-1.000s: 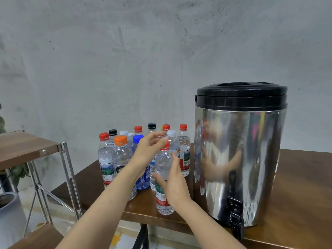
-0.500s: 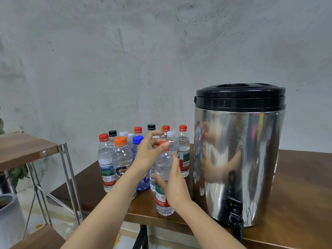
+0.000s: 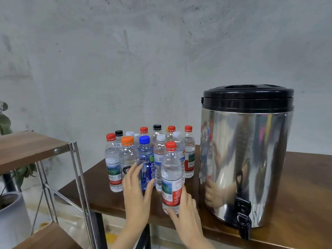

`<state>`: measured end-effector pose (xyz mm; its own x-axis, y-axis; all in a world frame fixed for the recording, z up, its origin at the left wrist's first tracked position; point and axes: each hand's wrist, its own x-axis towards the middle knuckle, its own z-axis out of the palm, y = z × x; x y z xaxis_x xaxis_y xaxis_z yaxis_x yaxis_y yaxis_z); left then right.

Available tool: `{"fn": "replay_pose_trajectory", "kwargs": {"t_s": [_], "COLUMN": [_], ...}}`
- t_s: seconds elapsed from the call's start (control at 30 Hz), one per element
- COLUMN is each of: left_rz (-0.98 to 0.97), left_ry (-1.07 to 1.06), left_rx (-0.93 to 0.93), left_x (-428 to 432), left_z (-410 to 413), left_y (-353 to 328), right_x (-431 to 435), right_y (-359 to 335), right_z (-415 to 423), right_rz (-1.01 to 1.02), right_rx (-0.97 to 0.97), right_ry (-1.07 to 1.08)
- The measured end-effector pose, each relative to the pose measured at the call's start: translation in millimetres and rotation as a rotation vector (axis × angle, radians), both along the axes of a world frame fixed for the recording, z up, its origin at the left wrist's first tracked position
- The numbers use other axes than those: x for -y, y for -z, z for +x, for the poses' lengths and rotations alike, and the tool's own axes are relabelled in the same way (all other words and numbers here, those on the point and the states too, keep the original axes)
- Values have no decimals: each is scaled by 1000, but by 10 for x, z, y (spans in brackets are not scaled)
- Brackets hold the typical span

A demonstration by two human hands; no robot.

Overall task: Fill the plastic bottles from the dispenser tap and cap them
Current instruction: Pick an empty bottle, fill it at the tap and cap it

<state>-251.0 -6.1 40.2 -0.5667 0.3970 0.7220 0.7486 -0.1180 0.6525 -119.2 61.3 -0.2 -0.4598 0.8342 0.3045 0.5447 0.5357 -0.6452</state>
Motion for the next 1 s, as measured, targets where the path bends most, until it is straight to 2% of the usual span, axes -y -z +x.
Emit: {"fn": "replay_pose_trajectory", "kwargs": {"t_s": [0.13, 0.27, 0.43, 0.57, 0.67, 0.87, 1.0], "left_rz": [-82, -152, -245, -278, -280, -263, -203], "left_ry": [-103, -126, -147, -187, -188, -219, -117], "left_rx": [100, 217, 220, 224, 238, 241, 102], "left_x": [25, -29, -120, -177, -197, -118, 36], "left_z": [-135, -188, -296, -358, -381, -207, 144], "left_y": [319, 333, 343, 353, 354, 361, 484], "right_x": [-17, -22, -56, -71, -98, 1, 198], "right_y": [-48, -90, -175, -194, -163, -244, -270], "right_z": [-168, -438, -638, -673, -630, -250, 168], "right_rz": [-50, -23, 78, 220, 218, 213, 312], "right_rx": [24, 69, 321, 428, 469, 439, 353], "right_ry": [-22, -39, 72, 78, 26, -91, -126]}}
